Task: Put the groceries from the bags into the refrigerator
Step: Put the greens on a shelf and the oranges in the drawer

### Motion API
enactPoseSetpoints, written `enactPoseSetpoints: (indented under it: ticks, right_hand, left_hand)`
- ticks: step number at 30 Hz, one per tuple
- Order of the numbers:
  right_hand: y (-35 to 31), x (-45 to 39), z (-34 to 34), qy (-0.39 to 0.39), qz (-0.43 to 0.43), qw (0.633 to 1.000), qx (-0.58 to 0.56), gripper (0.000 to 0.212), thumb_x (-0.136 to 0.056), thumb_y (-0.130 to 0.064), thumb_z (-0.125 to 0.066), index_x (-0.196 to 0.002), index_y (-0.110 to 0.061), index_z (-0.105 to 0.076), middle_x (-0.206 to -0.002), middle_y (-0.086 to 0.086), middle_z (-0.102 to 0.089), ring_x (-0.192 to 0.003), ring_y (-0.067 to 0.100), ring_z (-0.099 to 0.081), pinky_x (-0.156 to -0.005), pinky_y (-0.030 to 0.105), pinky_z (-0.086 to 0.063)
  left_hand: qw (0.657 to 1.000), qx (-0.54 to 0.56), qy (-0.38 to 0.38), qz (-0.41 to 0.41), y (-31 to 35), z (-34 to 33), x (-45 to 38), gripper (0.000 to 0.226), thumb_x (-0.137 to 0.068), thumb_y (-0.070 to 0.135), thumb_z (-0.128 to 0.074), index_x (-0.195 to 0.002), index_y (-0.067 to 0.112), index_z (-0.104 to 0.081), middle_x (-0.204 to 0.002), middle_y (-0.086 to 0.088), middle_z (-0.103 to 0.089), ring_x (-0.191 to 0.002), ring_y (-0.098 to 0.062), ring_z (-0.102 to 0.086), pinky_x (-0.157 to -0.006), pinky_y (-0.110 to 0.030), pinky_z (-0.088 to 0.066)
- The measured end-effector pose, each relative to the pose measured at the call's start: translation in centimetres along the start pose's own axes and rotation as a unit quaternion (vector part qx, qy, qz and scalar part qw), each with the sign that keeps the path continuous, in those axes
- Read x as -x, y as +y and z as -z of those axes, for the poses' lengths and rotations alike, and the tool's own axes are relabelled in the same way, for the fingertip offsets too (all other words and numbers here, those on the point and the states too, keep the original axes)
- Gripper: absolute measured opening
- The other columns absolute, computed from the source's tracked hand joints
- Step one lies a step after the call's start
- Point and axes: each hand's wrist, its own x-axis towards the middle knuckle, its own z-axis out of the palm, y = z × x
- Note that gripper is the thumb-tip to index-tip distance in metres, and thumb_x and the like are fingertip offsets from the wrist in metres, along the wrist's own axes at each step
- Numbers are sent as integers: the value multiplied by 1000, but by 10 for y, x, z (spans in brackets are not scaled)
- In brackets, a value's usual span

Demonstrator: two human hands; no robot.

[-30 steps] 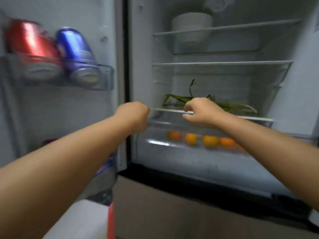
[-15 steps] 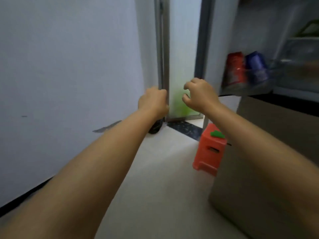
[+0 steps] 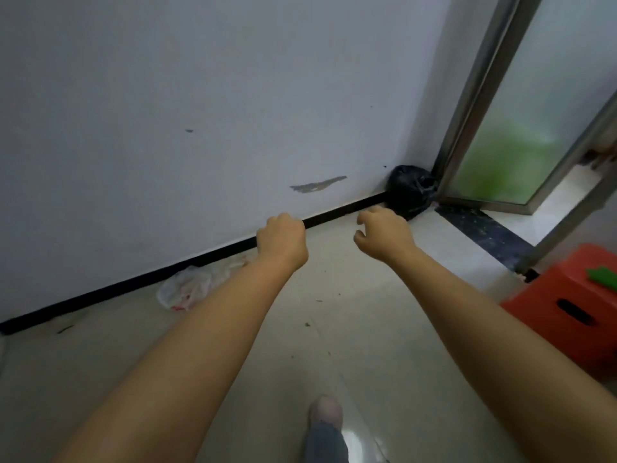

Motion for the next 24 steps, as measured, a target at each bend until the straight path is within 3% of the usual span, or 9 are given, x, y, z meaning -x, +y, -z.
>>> enactPoseSetpoints:
  ticks: [6,14,19,24]
  right_hand:
    - [-54,-148,-68,-92,34,995,-23,32,-91,-17,-43,-118,-4,-55,-125,15,-53,-111,32,-53,-89,38,-45]
    - [-158,-294,-161,-204,86,975,-14,34,-91,-19,-45,-120,-4,-54,-128,15,-50,-114,32,-50,-93,40,-43]
    - [-201,-378,-258,-258,47,965,-13,34,-92,-19,-43,-122,-5,-53,-130,14,-49,-117,32,-49,-95,39,-42]
    - [-234,-442,-385,-308,-1,951,-35,39,-91,-18,-43,-128,-8,-49,-130,13,-50,-119,31,-47,-95,36,-42]
  left_hand:
    - [993,17,-75,91,-80,-27,-127,28,-91,12,-50,-118,7,-57,-126,-12,-50,-117,-29,-50,-88,-35,-45]
    - [979,61,-137,141,-193,-61,-260,34,-94,15,-43,-123,4,-56,-128,-13,-53,-119,-29,-52,-93,-34,-46]
    - [968,79,-202,125,-277,-116,-354,38,-97,21,-42,-131,5,-51,-136,-14,-50,-127,-30,-47,-104,-37,-40]
    - [964,63,-246,80,-342,-203,-452,39,-99,25,-38,-129,5,-51,-132,-15,-52,-122,-30,-50,-100,-36,-42]
